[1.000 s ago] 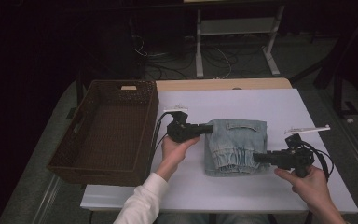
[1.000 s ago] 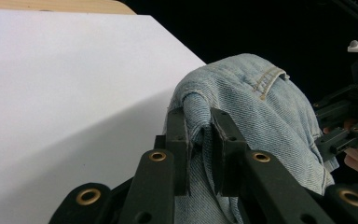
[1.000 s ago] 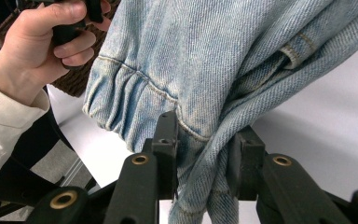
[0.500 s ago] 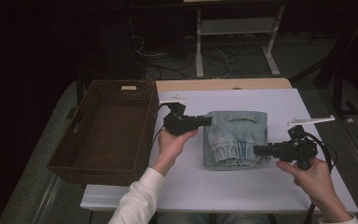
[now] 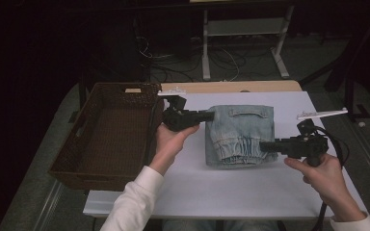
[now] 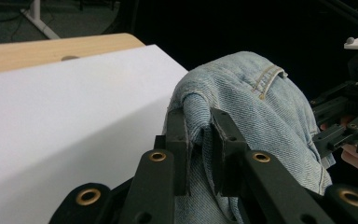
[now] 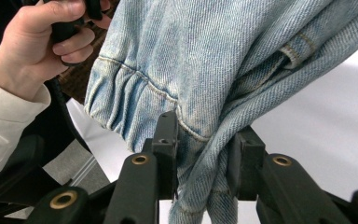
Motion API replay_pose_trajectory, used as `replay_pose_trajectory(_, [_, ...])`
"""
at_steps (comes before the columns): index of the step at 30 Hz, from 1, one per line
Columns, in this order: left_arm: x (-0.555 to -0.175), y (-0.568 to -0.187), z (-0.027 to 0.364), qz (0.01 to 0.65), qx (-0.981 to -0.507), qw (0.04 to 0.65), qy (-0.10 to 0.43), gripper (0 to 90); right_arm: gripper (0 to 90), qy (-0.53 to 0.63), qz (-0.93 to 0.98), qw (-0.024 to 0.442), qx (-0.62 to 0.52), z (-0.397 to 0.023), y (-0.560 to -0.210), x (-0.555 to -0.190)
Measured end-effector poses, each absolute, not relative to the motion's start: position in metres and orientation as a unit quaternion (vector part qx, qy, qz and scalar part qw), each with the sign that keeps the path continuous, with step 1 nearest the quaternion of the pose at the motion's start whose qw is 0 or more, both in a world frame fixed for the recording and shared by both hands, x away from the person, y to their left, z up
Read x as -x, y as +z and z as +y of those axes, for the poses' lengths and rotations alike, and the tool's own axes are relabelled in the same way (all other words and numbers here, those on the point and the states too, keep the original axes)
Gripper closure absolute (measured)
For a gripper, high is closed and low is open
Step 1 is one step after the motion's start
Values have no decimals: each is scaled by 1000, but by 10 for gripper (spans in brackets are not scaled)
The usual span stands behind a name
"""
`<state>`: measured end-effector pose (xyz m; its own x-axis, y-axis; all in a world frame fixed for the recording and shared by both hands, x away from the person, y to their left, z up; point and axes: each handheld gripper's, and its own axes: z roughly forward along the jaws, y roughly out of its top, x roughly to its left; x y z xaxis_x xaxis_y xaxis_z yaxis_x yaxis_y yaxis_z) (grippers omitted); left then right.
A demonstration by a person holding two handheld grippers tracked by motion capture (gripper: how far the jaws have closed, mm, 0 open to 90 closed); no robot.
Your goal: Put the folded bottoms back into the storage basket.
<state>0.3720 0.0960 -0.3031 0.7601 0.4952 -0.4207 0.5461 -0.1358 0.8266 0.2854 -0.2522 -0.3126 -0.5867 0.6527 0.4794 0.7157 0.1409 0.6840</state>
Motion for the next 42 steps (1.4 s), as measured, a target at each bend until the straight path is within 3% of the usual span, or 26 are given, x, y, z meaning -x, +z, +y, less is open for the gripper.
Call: replay_pose_trajectory(42, [-366, -250, 189, 377, -726, 573, 50, 789, 677, -495, -777, 33, 387, -162, -270, -319])
